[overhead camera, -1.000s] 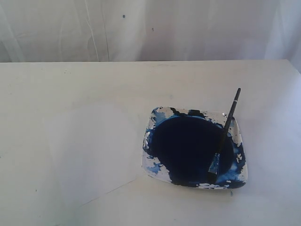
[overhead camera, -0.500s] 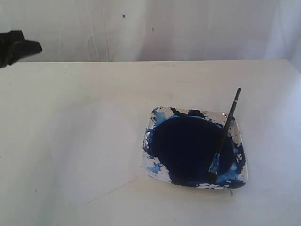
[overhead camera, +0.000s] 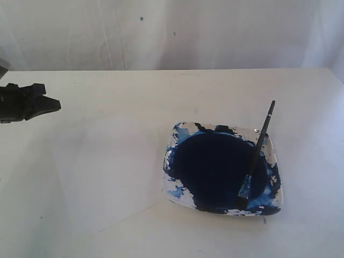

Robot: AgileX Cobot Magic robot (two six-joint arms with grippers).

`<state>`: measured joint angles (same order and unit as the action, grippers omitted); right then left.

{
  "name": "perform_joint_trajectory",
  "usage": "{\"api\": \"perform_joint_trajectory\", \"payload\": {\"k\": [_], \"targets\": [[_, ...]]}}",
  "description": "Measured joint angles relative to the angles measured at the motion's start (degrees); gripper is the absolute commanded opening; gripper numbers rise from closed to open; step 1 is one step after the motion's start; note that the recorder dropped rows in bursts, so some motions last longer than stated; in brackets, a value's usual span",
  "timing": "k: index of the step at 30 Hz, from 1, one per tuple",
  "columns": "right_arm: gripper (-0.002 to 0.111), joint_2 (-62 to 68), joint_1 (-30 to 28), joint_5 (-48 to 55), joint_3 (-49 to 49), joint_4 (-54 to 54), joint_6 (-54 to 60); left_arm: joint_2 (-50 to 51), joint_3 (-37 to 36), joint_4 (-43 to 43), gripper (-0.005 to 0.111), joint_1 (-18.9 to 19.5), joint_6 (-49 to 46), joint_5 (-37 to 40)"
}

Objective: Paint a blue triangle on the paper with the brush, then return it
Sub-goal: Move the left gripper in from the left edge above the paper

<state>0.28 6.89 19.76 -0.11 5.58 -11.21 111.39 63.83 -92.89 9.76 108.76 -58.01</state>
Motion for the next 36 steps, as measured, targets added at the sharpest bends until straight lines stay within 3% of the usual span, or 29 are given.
{"api": "perform_joint_trajectory", "payload": {"k": [24, 36], "targets": [[0.047, 0.0, 0.0, 0.0, 0.0, 0.0, 0.0, 7.0, 0.2, -1.8, 0.0, 0.0, -1.0, 5.0], [0.047, 0.0, 0.0, 0.0, 0.0, 0.0, 0.0, 7.1, 0.2, -1.8, 0.0, 0.0, -6.5, 6.1]]}}
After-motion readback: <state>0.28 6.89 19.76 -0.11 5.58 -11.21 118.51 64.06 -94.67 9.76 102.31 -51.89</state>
